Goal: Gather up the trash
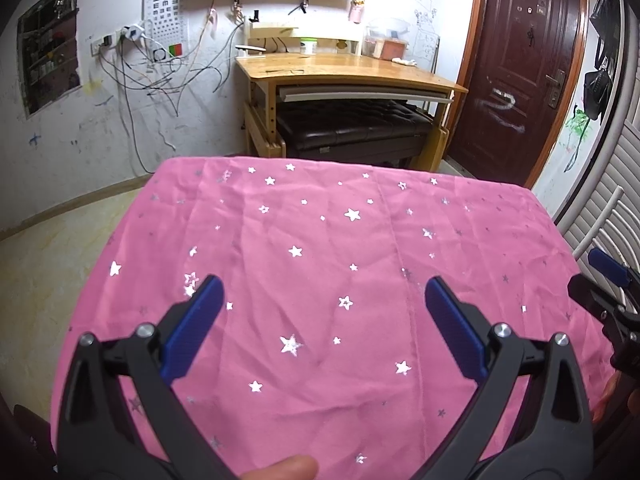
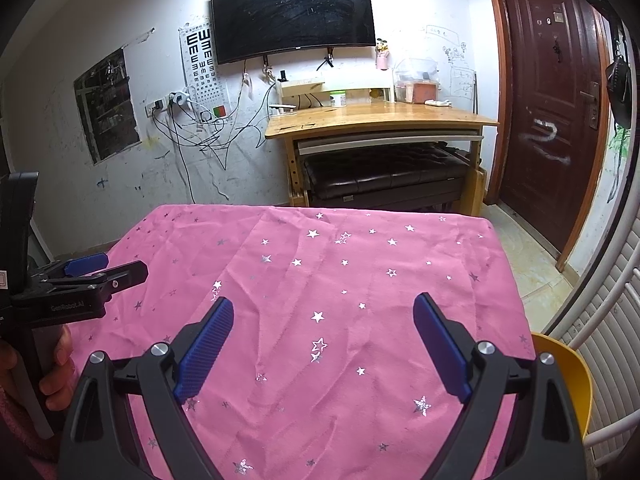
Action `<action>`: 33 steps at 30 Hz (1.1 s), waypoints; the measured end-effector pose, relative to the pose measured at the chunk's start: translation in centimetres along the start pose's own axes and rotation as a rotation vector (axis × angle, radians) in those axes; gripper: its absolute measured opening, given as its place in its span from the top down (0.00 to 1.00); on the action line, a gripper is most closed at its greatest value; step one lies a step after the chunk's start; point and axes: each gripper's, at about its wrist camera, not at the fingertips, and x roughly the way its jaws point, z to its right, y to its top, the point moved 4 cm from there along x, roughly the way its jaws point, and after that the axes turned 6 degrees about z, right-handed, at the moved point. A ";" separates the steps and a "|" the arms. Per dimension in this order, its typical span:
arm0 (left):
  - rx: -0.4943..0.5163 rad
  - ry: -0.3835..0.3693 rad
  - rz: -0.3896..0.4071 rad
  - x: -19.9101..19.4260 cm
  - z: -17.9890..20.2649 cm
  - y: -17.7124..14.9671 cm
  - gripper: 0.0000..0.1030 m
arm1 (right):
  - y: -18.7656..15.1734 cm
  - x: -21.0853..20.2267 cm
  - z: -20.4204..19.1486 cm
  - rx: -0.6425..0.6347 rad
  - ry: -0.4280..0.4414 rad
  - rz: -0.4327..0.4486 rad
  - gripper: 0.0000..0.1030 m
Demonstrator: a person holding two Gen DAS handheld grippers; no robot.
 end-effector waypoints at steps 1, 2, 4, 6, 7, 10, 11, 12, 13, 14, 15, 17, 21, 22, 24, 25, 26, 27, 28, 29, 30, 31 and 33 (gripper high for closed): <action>0.002 0.000 0.000 0.0 0.0 0.0 0.06 | 0.0 0.0 0.0 0.000 0.000 0.000 0.17; 0.003 0.000 0.001 0.0 -0.1 0.0 0.06 | 0.0 0.0 0.0 0.000 0.000 0.001 0.17; 0.004 0.001 0.000 0.1 0.1 0.0 0.06 | -0.1 -0.1 0.0 0.000 0.000 0.002 0.17; 0.003 0.002 0.000 0.1 0.1 0.0 0.06 | -0.1 -0.1 0.0 0.001 0.001 0.002 0.17; 0.003 0.002 0.000 0.1 0.1 0.0 0.06 | -0.1 -0.1 0.0 0.000 0.000 0.002 0.17; 0.005 0.002 -0.001 0.1 0.2 -0.1 0.06 | -0.1 -0.1 0.0 0.001 0.000 0.003 0.17; 0.005 0.002 -0.001 0.0 0.3 -0.1 0.06 | -0.1 -0.1 0.0 0.000 -0.001 0.003 0.17; 0.005 0.001 -0.001 0.0 0.4 -0.1 0.06 | -0.1 -0.1 0.0 0.000 -0.001 0.004 0.17; 0.003 0.001 -0.002 0.0 0.4 -0.1 0.06 | -0.1 -0.1 0.0 0.001 -0.001 0.004 0.17; 0.002 0.002 -0.005 0.0 0.4 -0.1 0.06 | -0.1 -0.1 0.0 0.001 -0.001 0.004 0.17; 0.003 0.002 -0.006 0.1 0.5 -0.1 0.06 | -0.1 -0.1 0.0 0.002 -0.001 0.004 0.17; 0.006 0.005 -0.007 0.0 0.4 -0.2 0.06 | -0.1 0.0 0.0 0.001 0.000 0.003 0.17; 0.004 0.002 -0.013 0.1 0.2 -0.1 0.06 | -0.2 0.0 0.1 0.001 0.001 0.000 0.17; 0.005 0.002 -0.013 0.1 0.1 -0.1 0.06 | -0.2 0.0 0.1 0.001 0.001 0.000 0.17; 0.006 0.001 -0.013 0.2 0.2 -0.1 0.06 | -0.2 0.0 0.1 0.002 0.002 0.000 0.17; 0.007 0.003 -0.012 0.1 0.0 -0.1 0.06 | -0.2 0.1 0.1 0.002 0.001 0.000 0.17; 0.007 0.003 -0.014 0.2 0.2 -0.1 0.06 | -0.2 0.1 0.1 0.002 0.000 0.001 0.17; 0.006 0.000 -0.015 0.3 0.2 -0.1 0.06 | -0.2 0.0 0.1 0.002 0.002 0.000 0.17; 0.006 0.000 -0.014 0.3 0.3 0.0 0.06 | -0.2 0.1 0.1 0.003 0.002 0.000 0.17; 0.010 0.004 -0.011 0.3 0.3 0.0 0.06 | -0.2 0.1 0.1 0.002 0.001 0.000 0.17; 0.014 0.008 -0.008 0.3 0.4 0.0 0.06 | -0.2 0.1 0.1 0.002 0.001 0.000 0.17; 0.014 0.010 -0.003 0.2 0.3 0.0 0.06 | -0.2 0.1 0.1 0.002 0.002 0.000 0.17; 0.018 0.009 -0.002 0.3 0.5 0.1 0.06 | -0.2 0.1 0.1 0.003 0.000 0.000 0.17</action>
